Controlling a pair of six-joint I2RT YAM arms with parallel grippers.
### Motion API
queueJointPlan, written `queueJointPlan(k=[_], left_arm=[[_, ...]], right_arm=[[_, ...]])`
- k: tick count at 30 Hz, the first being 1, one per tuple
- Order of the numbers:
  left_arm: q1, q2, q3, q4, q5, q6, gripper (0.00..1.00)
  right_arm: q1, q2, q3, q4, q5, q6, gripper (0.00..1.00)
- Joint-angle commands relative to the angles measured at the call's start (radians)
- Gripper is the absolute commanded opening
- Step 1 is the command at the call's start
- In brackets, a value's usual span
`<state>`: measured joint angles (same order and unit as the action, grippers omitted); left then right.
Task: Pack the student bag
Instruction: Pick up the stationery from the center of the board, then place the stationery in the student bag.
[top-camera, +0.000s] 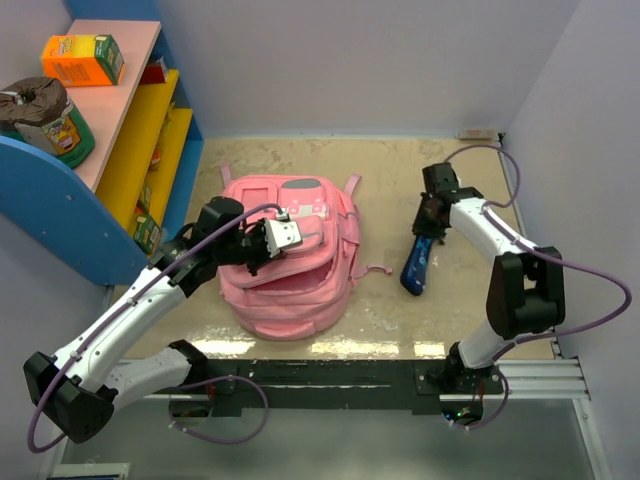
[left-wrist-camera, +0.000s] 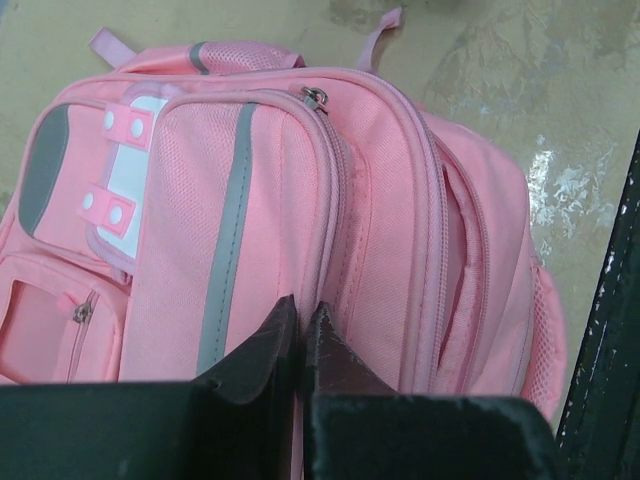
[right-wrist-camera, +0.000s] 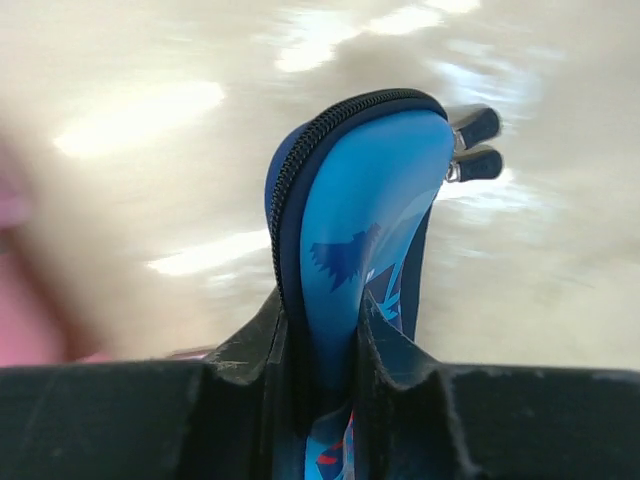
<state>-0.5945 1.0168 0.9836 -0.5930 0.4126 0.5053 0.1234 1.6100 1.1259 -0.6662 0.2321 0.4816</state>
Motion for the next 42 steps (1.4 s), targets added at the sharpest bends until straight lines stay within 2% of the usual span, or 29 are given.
queueJointPlan(k=[1, 7, 13, 15, 18, 21, 24, 26, 29, 34, 39, 42], left_arm=[[0.022, -0.021, 0.069, 0.127, 0.015, -0.039, 0.0], [0.05, 0.003, 0.075, 0.177, -0.006, -0.109, 0.0], [0.05, 0.069, 0.113, 0.245, -0.038, -0.189, 0.0], [0.05, 0.1, 0.157, 0.259, -0.022, -0.212, 0.0], [0.05, 0.127, 0.202, 0.275, -0.005, -0.254, 0.0], [0.05, 0.164, 0.24, 0.268, -0.032, -0.335, 0.0], [0.045, 0.199, 0.257, 0.256, -0.028, -0.352, 0.0], [0.047, 0.21, 0.28, 0.243, -0.037, -0.338, 0.0], [0.047, 0.203, 0.29, 0.259, -0.029, -0.33, 0.0], [0.047, 0.207, 0.306, 0.279, -0.041, -0.356, 0.0], [0.053, 0.244, 0.371, 0.279, -0.052, -0.378, 0.0], [0.053, 0.267, 0.418, 0.277, -0.041, -0.39, 0.0]], right_arm=[[0.073, -0.071, 0.098, 0.117, -0.29, 0.08, 0.0], [0.094, -0.243, 0.062, 0.181, -0.448, 0.092, 0.0], [0.104, -0.491, -0.11, 0.344, -0.706, 0.218, 0.0], [0.104, -0.56, -0.196, 0.46, -0.767, 0.325, 0.0], [0.105, -0.637, -0.32, 0.663, -0.772, 0.513, 0.0], [0.107, -0.745, -0.42, 0.838, -0.667, 0.678, 0.0], [0.12, -0.815, -0.495, 0.965, -0.48, 0.776, 0.0], [0.122, -0.816, -0.563, 1.13, -0.403, 0.869, 0.0], [0.131, -0.74, -0.566, 1.221, -0.363, 0.922, 0.0], [0.223, -0.65, -0.554, 1.251, -0.235, 0.911, 0.0], [0.41, -0.575, -0.523, 1.179, 0.065, 0.893, 0.0], [0.498, -0.506, -0.474, 1.148, 0.191, 0.848, 0.0]])
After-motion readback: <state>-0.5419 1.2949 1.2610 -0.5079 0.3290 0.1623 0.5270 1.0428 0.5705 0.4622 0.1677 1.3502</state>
